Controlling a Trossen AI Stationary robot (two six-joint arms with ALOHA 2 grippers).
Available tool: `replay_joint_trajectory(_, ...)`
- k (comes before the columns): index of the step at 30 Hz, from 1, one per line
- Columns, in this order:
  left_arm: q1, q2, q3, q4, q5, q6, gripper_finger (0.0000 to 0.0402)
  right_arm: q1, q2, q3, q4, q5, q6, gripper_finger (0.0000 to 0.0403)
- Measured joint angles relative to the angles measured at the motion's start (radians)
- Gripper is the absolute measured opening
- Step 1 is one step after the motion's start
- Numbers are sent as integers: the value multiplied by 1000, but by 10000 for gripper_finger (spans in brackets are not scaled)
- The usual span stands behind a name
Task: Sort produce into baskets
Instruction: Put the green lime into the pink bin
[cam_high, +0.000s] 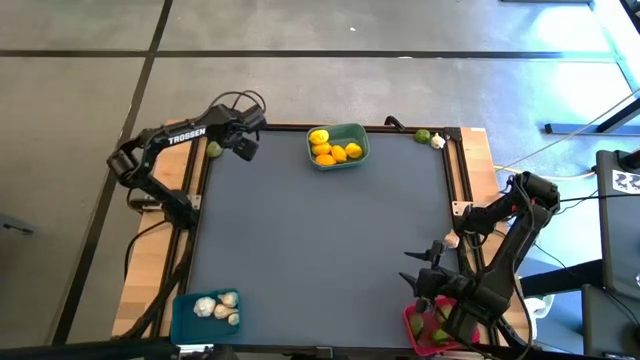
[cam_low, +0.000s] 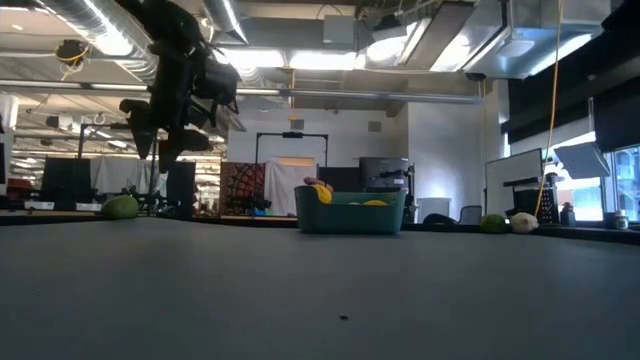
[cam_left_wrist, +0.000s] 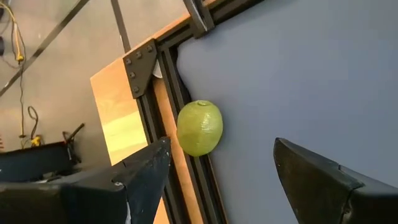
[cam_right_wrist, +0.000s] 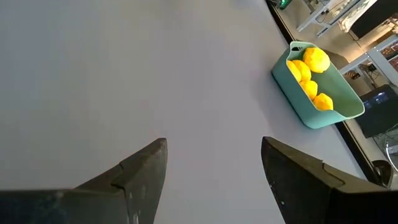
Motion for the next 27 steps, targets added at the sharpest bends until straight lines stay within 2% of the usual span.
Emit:
replay_joint_trajectory(7, 43, 92, 0, -7, -14, 41, 280, 0, 0, -55, 64, 0, 39, 259)
replay_joint_trajectory(11, 72, 150, 0, -12, -50, 46, 280, 0, 1, -56, 61, 0, 47, 259)
replay_joint_trajectory(27, 136, 311, 0, -8, -52, 71, 280, 0, 1, -56, 62, 2, 50, 259)
